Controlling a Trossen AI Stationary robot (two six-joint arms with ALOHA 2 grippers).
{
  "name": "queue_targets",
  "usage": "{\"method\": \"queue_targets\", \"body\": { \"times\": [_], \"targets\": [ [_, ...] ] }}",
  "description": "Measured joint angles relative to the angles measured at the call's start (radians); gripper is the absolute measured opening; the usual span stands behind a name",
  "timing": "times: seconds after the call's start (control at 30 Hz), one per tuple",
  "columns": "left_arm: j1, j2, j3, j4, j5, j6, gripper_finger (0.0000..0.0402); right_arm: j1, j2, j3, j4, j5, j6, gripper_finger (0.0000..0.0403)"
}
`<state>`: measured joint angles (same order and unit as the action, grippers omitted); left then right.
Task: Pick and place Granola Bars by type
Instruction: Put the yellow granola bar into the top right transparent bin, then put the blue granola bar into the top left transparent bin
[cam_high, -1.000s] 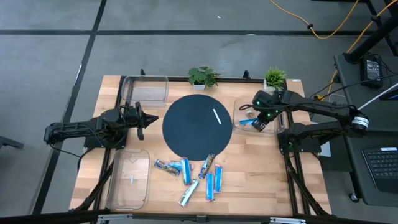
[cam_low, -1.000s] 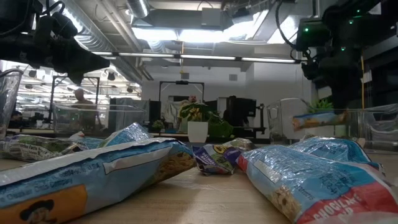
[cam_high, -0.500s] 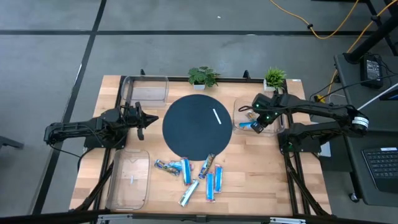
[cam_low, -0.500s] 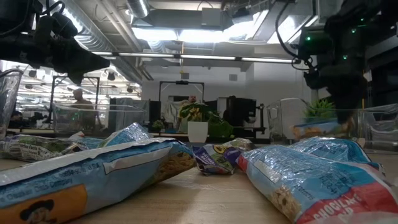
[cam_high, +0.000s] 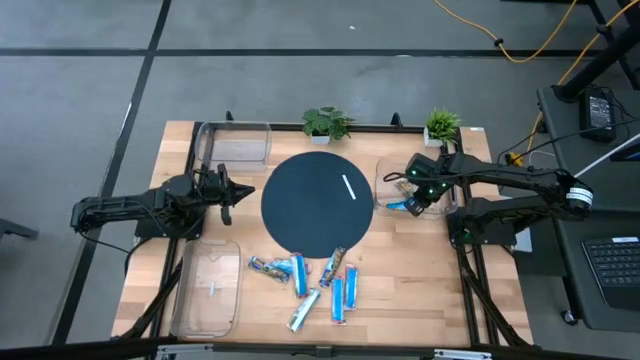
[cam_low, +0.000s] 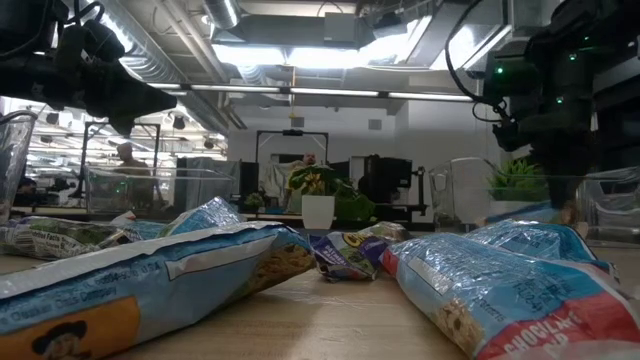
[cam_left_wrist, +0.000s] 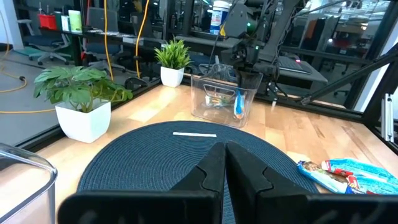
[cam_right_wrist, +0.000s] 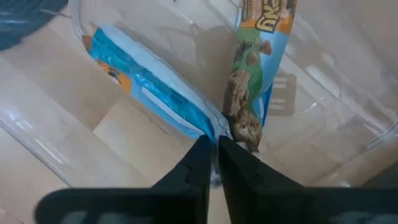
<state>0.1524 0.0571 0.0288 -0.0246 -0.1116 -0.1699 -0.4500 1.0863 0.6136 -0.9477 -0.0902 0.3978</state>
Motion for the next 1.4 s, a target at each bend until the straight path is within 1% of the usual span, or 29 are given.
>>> {"method": "queue_targets", "body": {
  "times": [0.27, 0.43, 0.6, 0.8, 1.0, 1.17, 1.4],
  "targets": [
    [0.0, 0.0, 0.0, 0.0, 0.0, 0.0, 0.0006, 0.0, 0.0, 0.004, 0.018, -0.001, 0.002, 0.0119],
    [0.0, 0.0, 0.0, 0.0, 0.0, 0.0, 0.0006, 0.0, 0.0, 0.065, 0.021, 0.028, -0.01, 0.0156],
    [0.0, 0.0, 0.0, 0.0, 0.0, 0.0, 0.0006, 0.0, 0.0, 0.164, 0.026, 0.091, -0.049, 0.0162],
    [0.0, 0.0, 0.0, 0.0, 0.001, 0.0, 0.0006, 0.0, 0.0, 0.25, 0.051, 0.121, -0.098, 0.0162],
    [0.0, 0.0, 0.0, 0.008, 0.003, -0.001, 0.0006, 0.001, 0.0, 0.267, 0.106, 0.114, -0.151, 0.0162],
    [0.0, 0.0, 0.0, 0.025, -0.001, -0.008, 0.0007, 0.013, 0.0, 0.267, 0.152, 0.063, -0.22, 0.0162],
    [0.0, 0.0, 0.0, 0.052, -0.001, -0.026, 0.0008, 0.078, 0.0, 0.267, 0.217, 0.054, -0.309, 0.0162]
  ]
}}
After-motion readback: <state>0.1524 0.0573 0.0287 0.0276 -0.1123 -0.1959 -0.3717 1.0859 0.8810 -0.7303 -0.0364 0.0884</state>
